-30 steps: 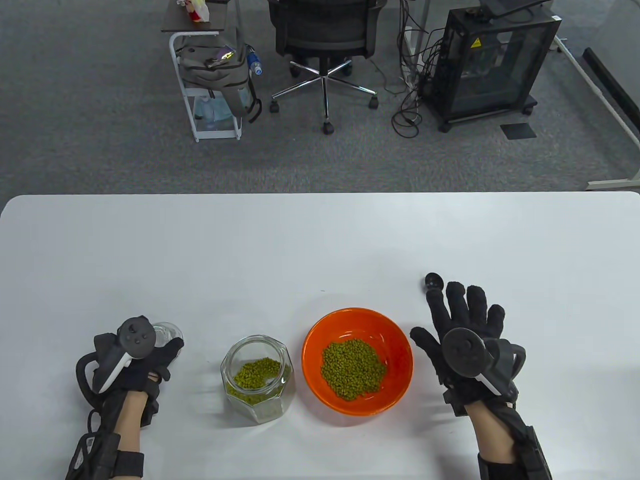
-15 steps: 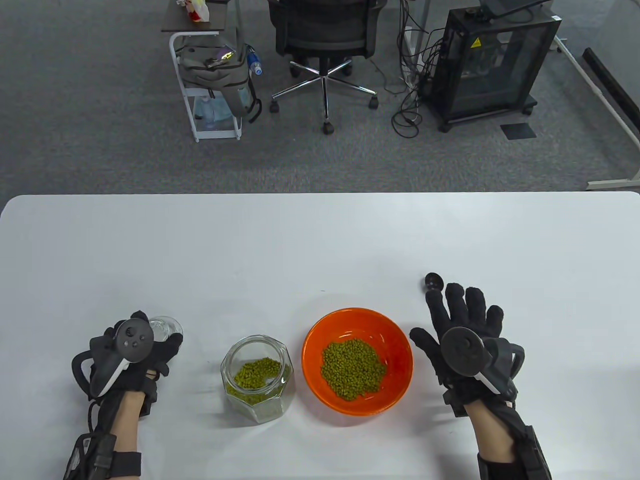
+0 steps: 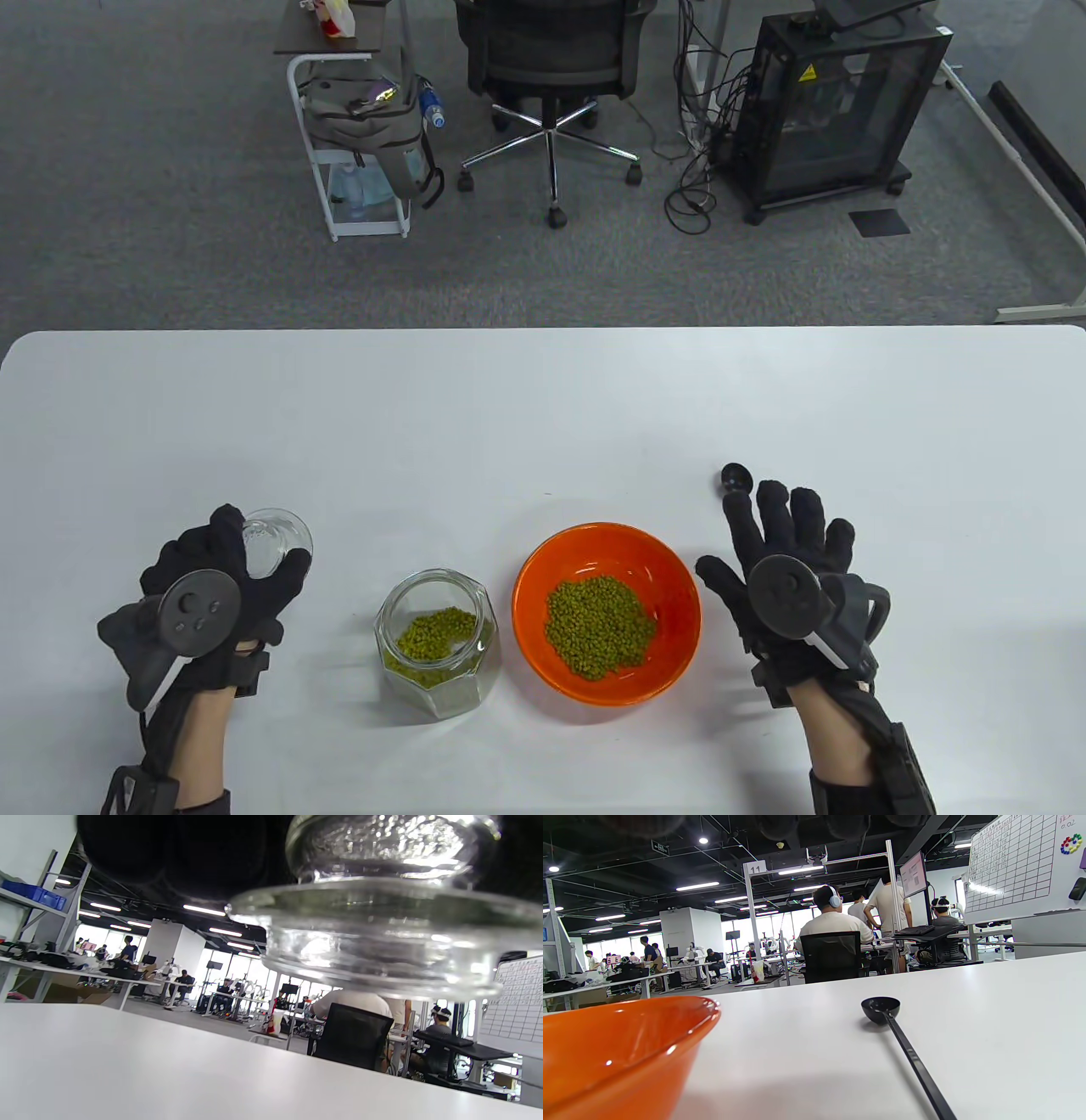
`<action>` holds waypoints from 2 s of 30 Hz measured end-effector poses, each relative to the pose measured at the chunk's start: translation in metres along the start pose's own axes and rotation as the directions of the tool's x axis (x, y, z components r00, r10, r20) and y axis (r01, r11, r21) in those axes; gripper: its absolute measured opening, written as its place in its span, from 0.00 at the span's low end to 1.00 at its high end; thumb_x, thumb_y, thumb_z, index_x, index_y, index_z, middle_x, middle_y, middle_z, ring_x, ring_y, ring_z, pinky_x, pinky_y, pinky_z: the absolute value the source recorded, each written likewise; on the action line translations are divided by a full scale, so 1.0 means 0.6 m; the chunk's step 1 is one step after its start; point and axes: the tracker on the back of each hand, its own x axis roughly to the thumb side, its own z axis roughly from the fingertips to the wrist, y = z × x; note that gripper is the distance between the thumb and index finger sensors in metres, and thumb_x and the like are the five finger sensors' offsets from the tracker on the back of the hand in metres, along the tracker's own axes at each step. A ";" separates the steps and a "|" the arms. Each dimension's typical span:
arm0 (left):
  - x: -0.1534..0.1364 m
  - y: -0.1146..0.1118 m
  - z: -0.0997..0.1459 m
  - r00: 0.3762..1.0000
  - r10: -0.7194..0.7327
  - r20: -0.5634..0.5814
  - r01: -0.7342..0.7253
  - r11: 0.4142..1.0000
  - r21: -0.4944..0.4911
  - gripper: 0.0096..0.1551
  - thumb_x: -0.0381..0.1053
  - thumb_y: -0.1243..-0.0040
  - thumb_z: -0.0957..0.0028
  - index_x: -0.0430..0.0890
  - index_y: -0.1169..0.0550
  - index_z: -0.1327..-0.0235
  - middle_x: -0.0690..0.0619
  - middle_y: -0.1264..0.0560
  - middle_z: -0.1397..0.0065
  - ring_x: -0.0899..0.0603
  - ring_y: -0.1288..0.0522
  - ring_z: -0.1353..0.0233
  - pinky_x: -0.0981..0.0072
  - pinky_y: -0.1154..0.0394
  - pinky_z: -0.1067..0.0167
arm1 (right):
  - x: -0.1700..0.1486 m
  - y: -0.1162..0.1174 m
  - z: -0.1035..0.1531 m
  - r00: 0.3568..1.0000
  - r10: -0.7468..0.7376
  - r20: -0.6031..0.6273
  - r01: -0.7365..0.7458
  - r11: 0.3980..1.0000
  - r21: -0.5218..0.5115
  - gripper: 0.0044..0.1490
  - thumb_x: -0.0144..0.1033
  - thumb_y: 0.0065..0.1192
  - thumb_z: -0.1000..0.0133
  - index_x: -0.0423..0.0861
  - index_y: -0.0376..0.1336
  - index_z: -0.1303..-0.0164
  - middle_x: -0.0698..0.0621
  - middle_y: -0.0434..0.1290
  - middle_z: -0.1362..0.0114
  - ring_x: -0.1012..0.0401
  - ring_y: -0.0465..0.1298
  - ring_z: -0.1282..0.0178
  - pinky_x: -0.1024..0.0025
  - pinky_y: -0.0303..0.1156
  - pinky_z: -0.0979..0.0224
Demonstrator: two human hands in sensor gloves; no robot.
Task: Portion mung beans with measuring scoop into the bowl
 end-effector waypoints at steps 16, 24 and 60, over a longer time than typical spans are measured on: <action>0.090 0.089 0.036 0.964 0.154 0.216 -0.186 0.973 0.138 0.61 0.81 0.29 0.57 0.35 0.27 0.30 0.37 0.21 0.39 0.38 0.19 0.54 0.36 0.23 0.44 | -0.005 0.000 0.000 1.000 -0.006 -0.021 0.007 1.000 0.015 0.52 0.69 0.52 0.50 0.56 0.47 0.17 0.42 0.48 0.10 0.35 0.48 0.13 0.25 0.44 0.22; 0.165 0.079 0.052 0.914 0.183 0.362 -0.208 0.978 0.032 0.61 0.81 0.30 0.56 0.35 0.27 0.30 0.37 0.21 0.39 0.38 0.19 0.54 0.36 0.23 0.44 | -0.007 -0.001 0.000 1.000 -0.006 -0.030 0.006 1.000 0.025 0.52 0.68 0.52 0.50 0.56 0.47 0.17 0.42 0.48 0.10 0.34 0.48 0.13 0.25 0.44 0.22; 0.245 0.011 0.058 0.885 0.099 0.455 -0.001 0.977 -0.211 0.60 0.82 0.31 0.54 0.35 0.26 0.30 0.37 0.21 0.39 0.37 0.19 0.53 0.35 0.24 0.43 | -0.013 0.003 -0.003 0.999 -0.005 -0.036 0.007 0.998 0.056 0.52 0.68 0.52 0.49 0.56 0.46 0.17 0.41 0.48 0.11 0.34 0.48 0.14 0.25 0.45 0.23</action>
